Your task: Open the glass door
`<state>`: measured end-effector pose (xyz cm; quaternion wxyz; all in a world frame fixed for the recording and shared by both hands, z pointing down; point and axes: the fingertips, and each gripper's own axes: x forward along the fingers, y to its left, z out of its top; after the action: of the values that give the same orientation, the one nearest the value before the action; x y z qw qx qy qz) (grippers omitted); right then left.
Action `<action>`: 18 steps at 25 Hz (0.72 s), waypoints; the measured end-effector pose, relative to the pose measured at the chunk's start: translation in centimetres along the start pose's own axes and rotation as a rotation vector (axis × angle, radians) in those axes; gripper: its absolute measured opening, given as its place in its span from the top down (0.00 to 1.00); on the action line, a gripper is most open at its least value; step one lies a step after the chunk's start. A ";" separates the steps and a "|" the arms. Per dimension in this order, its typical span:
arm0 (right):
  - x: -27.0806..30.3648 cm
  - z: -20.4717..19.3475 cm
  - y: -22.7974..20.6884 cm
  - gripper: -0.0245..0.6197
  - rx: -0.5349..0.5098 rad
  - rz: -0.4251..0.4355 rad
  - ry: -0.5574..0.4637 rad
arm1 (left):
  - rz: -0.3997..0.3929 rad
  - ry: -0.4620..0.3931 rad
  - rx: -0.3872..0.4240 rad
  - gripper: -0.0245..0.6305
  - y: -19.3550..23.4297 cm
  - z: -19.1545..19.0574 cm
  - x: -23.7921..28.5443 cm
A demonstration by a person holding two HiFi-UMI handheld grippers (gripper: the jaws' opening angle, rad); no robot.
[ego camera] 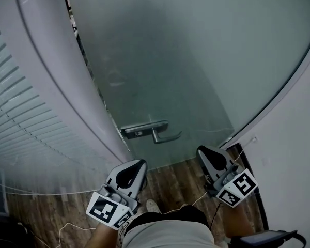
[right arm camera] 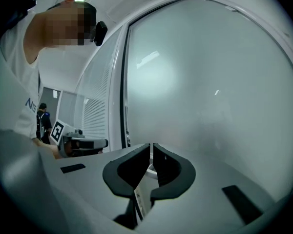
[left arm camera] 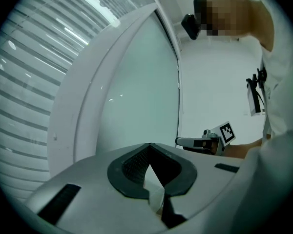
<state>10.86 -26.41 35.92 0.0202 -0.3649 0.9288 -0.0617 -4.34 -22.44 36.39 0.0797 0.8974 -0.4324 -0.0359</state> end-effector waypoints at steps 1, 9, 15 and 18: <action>0.4 -0.1 -0.2 0.96 0.000 0.009 0.005 | 0.009 -0.001 -0.001 0.96 0.2 0.0 0.0; 2.8 -2.0 -2.0 0.84 0.007 0.139 0.078 | 0.127 -0.018 -0.009 0.96 0.3 0.2 0.6; 5.6 -5.6 -4.0 0.69 -0.032 0.243 0.191 | 0.204 -0.014 -0.023 0.96 -0.4 -0.1 1.7; 6.4 -7.6 -4.2 0.62 -0.049 0.268 0.249 | 0.219 -0.019 -0.032 0.96 -0.9 -0.3 1.7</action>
<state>8.36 -33.08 44.04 -0.0960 -0.2280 0.9656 -0.0803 -2.57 -23.18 36.53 0.0932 0.8432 -0.5278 -0.0422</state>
